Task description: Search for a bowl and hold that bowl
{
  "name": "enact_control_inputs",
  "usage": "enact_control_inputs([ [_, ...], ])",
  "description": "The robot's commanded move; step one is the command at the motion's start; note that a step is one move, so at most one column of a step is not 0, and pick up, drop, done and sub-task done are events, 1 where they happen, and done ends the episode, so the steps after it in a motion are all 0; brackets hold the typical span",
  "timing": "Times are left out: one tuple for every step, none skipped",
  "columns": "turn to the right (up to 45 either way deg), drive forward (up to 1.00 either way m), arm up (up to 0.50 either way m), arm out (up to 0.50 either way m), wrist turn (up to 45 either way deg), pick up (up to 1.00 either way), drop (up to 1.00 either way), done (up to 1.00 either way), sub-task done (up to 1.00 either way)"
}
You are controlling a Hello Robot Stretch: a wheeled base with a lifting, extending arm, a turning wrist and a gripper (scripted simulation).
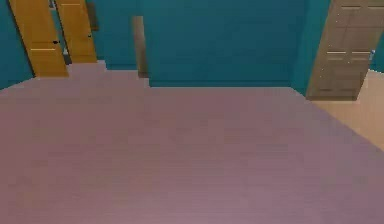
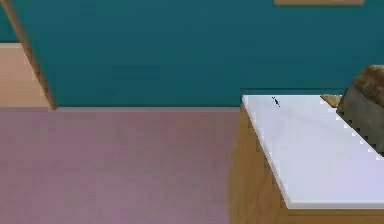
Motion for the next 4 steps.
enact_control_inputs([
  [-45.0, 0.00, 0.00, 0.00, 0.0, 0.00, 0.00, 0.00, 0.00],
  [0.0, 0.05, 0.00, 0.00, 0.0, 0.00, 0.00, 0.00, 0.00],
  [-45.0, 0.00, 0.00, 0.00, 0.0, 0.00, 0.00, 0.00, 0.00],
  [-30.0, 0.00, 0.00, 0.00, 0.0, 0.00, 0.00, 0.00, 0.00],
])
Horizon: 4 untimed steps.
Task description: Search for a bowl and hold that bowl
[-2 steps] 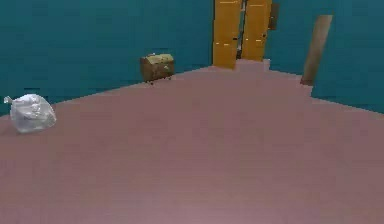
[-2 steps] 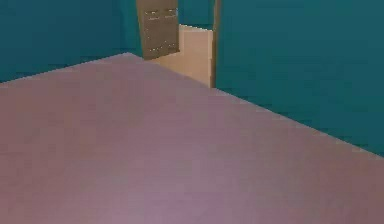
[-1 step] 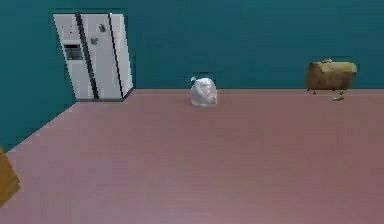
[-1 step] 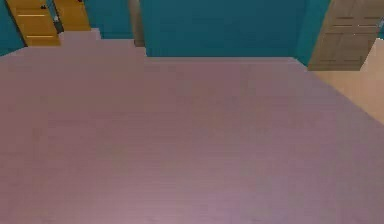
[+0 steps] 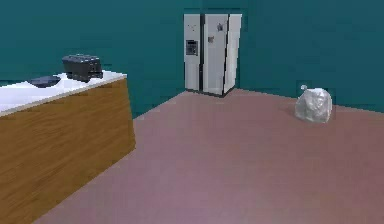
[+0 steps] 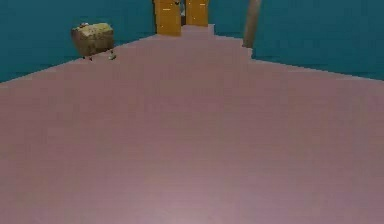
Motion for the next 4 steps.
enact_control_inputs([
  [0.0, 0.15, 0.00, 0.00, 0.0, 0.00, 0.00, 0.00, 0.00],
  [-39.0, 0.00, 0.00, 0.00, 0.0, 0.00, 0.00, 0.00, 0.00],
  [0.0, 0.85, 0.00, 0.00, 0.0, 0.00, 0.00, 0.00, 0.00],
  [-45.0, 0.00, 0.00, 0.00, 0.0, 0.00, 0.00, 0.00, 0.00],
])
